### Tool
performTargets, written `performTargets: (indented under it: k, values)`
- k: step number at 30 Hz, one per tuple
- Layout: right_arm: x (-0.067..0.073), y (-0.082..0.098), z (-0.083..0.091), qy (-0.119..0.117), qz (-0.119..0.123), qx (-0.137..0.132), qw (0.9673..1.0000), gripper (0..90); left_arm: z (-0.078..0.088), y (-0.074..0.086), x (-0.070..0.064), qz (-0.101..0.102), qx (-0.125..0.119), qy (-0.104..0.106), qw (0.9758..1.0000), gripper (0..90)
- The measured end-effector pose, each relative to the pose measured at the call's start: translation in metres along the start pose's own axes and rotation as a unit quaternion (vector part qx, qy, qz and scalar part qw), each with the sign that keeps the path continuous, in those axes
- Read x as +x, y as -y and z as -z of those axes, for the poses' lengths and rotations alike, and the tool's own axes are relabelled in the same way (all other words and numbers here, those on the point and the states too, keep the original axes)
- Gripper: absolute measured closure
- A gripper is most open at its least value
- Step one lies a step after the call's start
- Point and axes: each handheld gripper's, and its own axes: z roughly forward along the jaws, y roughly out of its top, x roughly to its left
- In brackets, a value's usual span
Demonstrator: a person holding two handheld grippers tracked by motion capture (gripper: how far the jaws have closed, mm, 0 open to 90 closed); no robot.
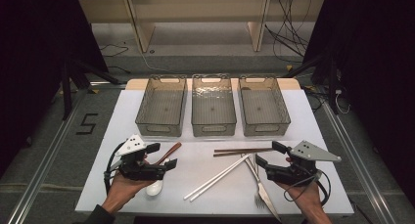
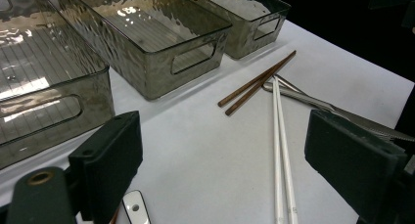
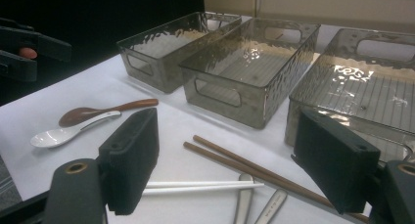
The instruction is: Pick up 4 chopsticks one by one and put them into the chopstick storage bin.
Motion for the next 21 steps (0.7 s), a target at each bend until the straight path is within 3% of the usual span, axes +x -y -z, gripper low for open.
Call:
performTargets:
  k: [10, 14, 21]
  values:
    - [0.0, 0.0, 0.0, 0.001, 0.001, 0.0, 1.0, 25.9, -0.002, 0.0, -0.001, 0.0, 0.011, 0.006, 0.9999, 13.6]
    - [0.0, 0.0, 0.0, 0.002, 0.001, 0.003, 1.0, 26.0, -0.007, -0.001, -0.003, 0.004, 0.035, 0.017, 0.9993, 13.6]
    - [-0.001, -0.001, 0.0, 0.002, -0.001, 0.006, 1.0, 26.2, -0.015, -0.006, -0.002, 0.018, 0.068, 0.001, 0.9975, 15.3]
